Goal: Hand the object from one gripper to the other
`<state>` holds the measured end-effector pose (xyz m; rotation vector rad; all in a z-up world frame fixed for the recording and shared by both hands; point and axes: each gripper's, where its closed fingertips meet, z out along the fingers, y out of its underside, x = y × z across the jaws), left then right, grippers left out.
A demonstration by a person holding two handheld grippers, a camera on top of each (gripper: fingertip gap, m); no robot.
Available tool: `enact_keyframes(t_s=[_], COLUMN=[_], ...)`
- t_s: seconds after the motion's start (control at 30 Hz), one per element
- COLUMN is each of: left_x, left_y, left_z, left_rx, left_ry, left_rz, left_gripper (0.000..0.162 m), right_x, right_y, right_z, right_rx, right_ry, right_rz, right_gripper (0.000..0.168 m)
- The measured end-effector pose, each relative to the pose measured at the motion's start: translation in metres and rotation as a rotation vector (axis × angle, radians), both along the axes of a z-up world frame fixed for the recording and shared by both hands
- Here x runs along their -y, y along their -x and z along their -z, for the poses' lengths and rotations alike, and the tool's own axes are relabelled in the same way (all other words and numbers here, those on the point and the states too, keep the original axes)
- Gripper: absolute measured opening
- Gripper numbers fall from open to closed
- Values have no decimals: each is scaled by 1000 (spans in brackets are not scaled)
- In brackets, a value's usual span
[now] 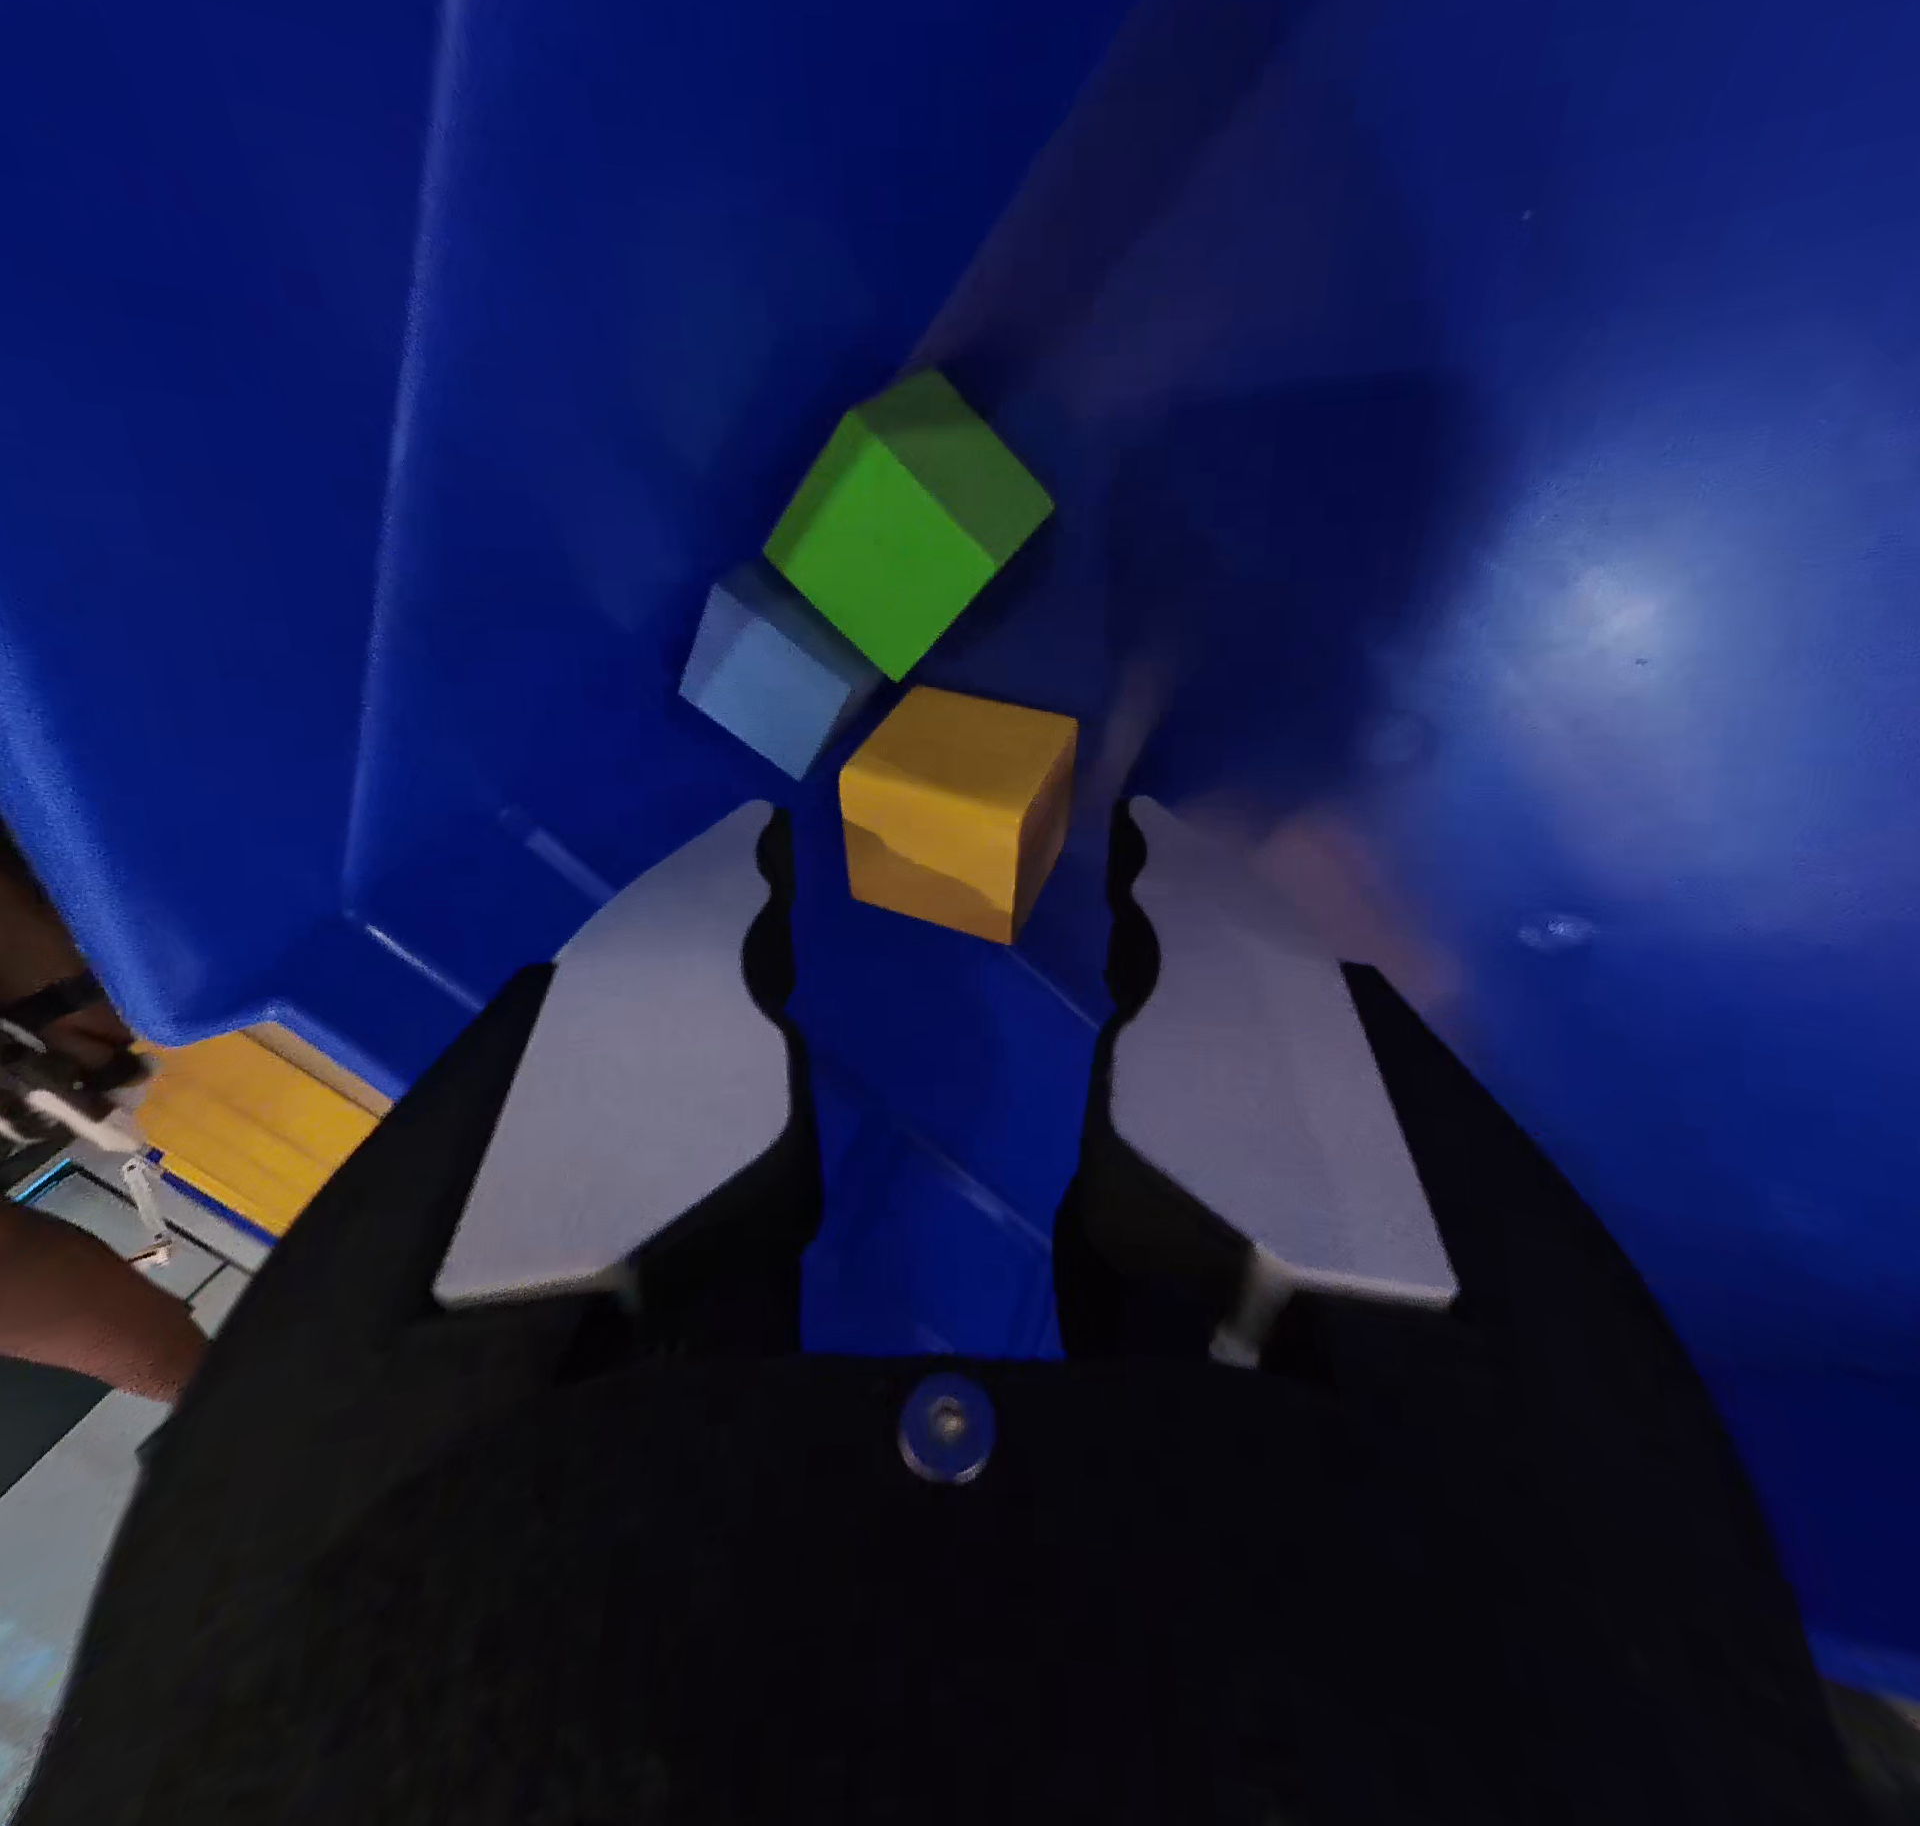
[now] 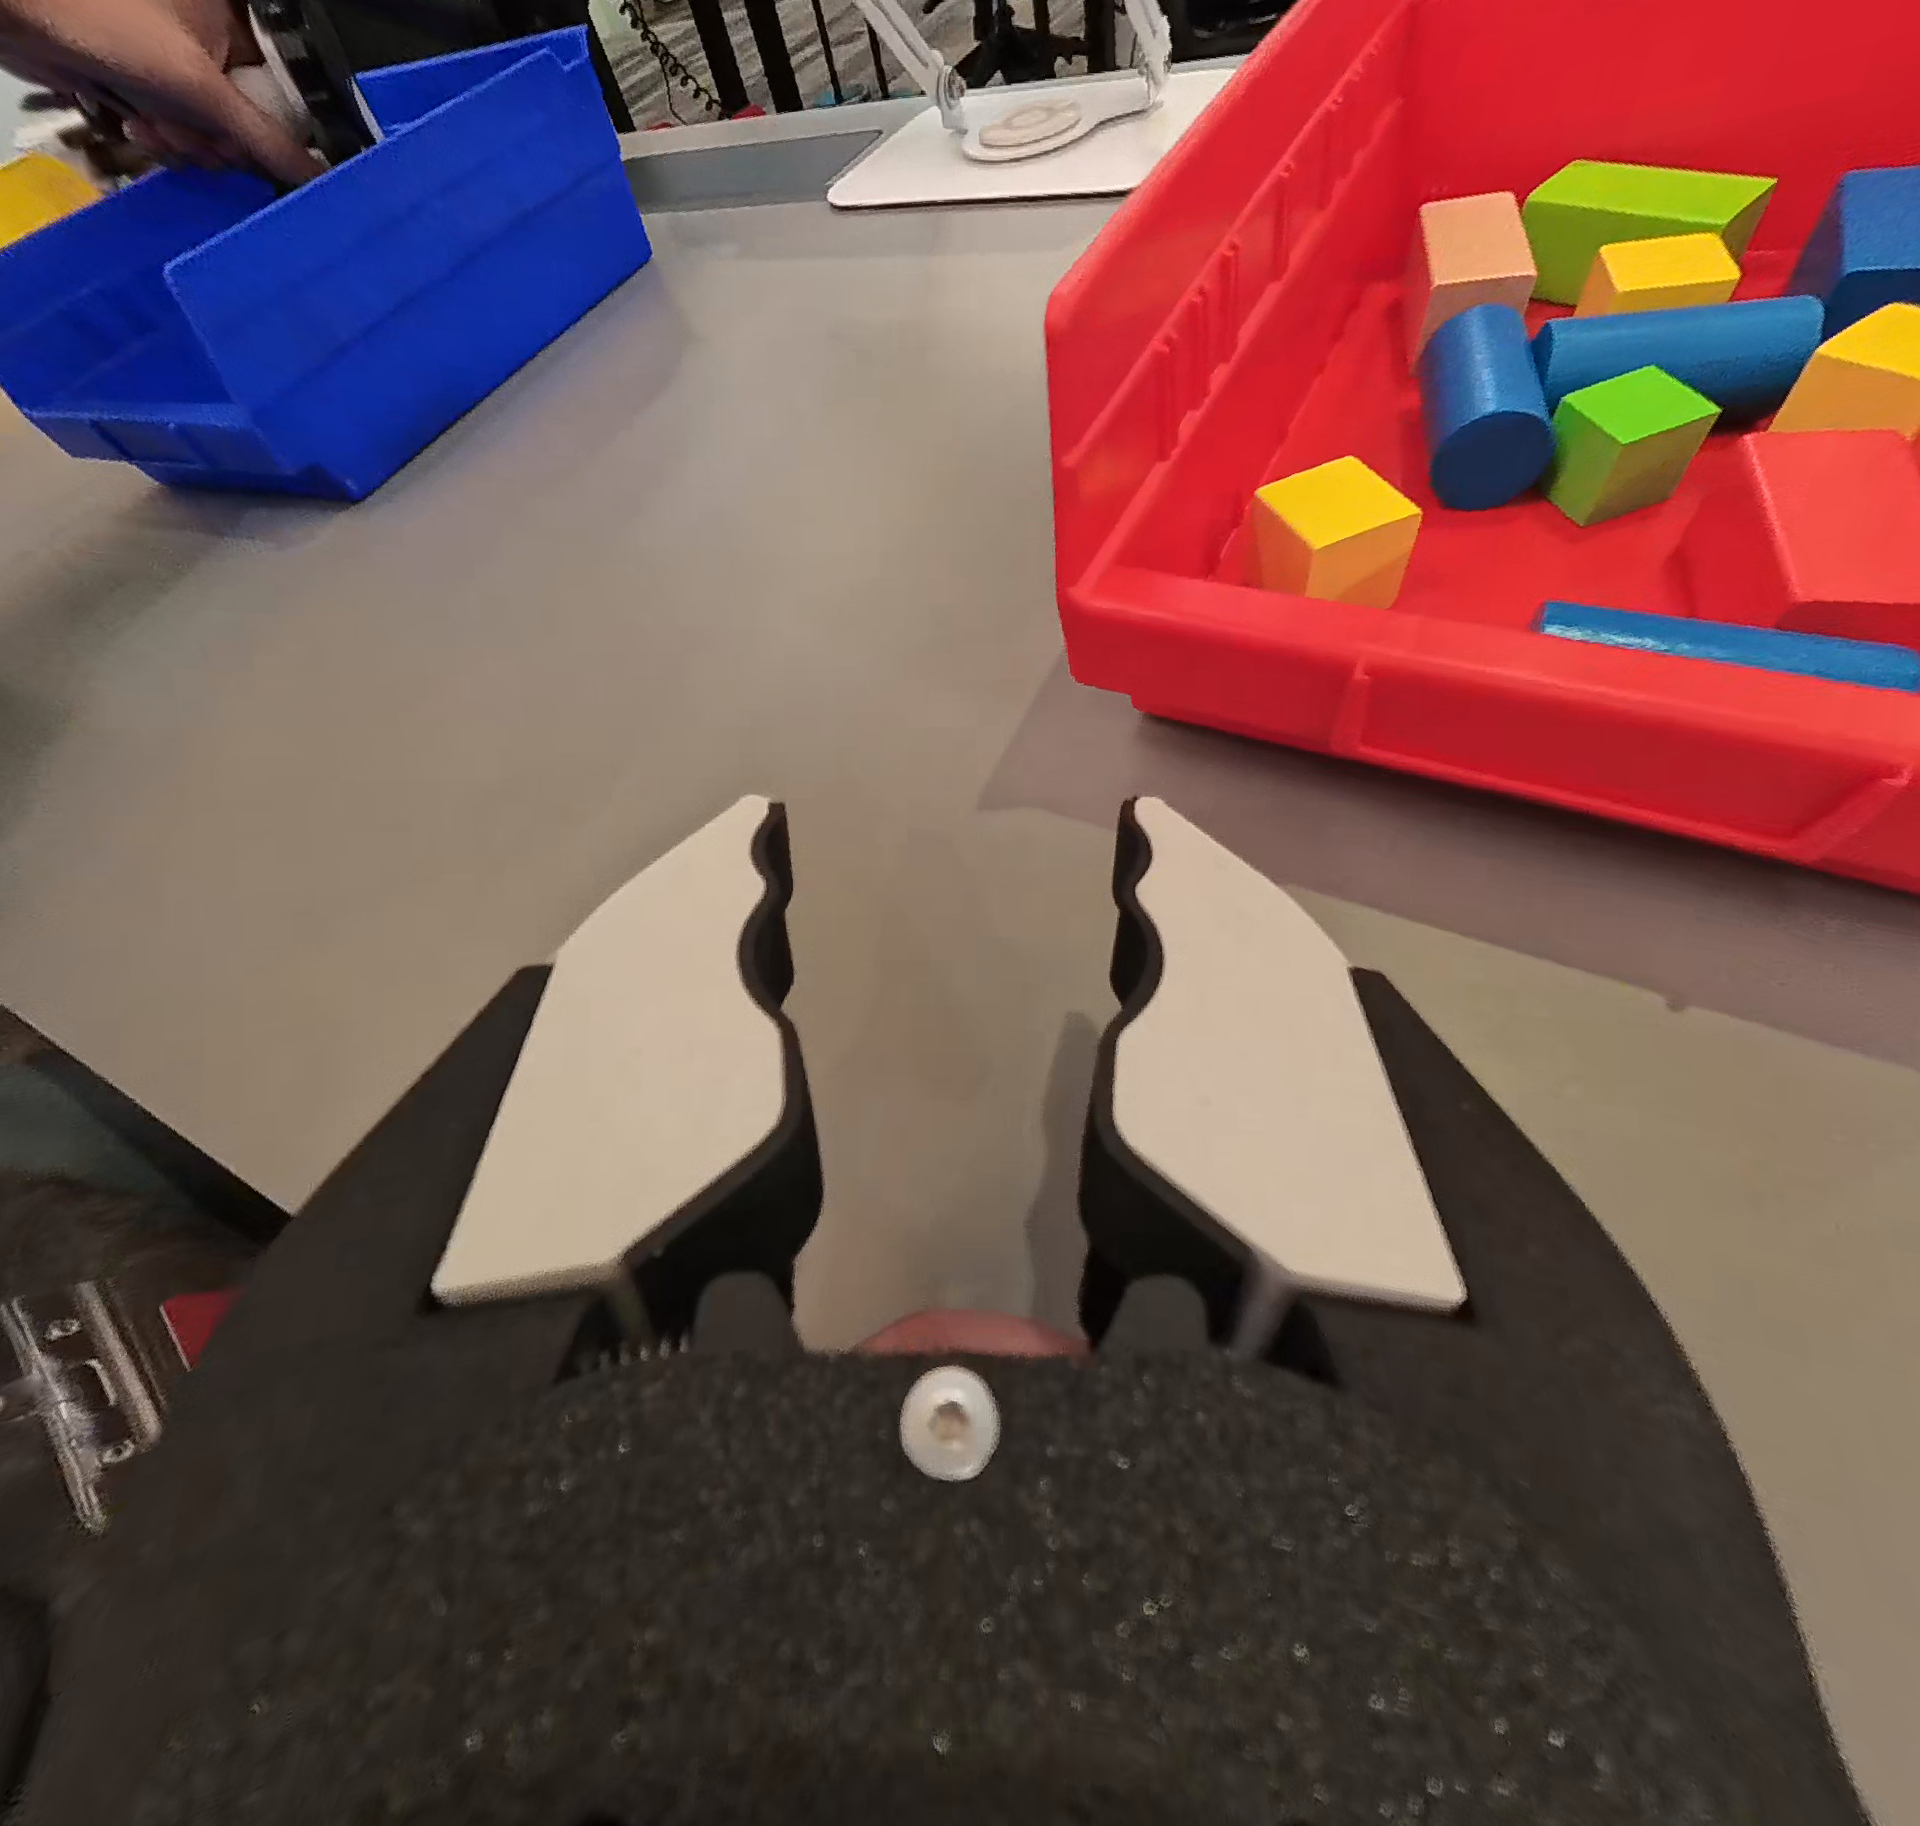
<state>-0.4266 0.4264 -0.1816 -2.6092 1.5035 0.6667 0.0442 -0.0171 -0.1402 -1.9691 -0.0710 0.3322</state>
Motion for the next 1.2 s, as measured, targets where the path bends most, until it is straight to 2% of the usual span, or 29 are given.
enact_keyframes(t_s=[0.07, 0.1, 0.47, 0.57, 0.67, 0.77, 0.8, 0.97, 1.1, 1.2], left_x=[1, 3, 21, 31, 55, 97, 117, 230, 320, 360], left_y=[0, -3, -10, -17, -38, -65, -75, -145, -201, -228], left_z=[1, 2, 2, -8, -34, -73, -86, -150, -176, -181], left_rx=[0, 21, 96, 191, 399, 630, 698, 1018, 1183, 1225], left_ry=[-12, -3, -25, -64, -144, -270, -304, -443, -413, -414], left_rz=[4, -3, 36, 60, 118, 228, 283, 568, 792, 888], left_gripper=[58, 45, 40, 38, 38, 38, 38, 37, 37, 37], right_x=[0, 0, 0, 1, 1, -1, -3, -25, -49, -53], right_y=[2, 2, 10, 11, 11, 19, 26, 97, 161, 202], right_z=[0, 0, 3, 1, -3, -13, -18, -54, -87, -112], right_rx=[14, 20, 57, 59, 69, 25, -9, -252, -419, -646], right_ry=[0, 2, 11, 4, -12, -28, -28, 1, 8, 52], right_rz=[-5, -8, -34, -35, -36, -82, -123, -437, -670, -837], right_gripper=[59, 59, 60, 60, 59, 56, 50, 53, 56, 62])
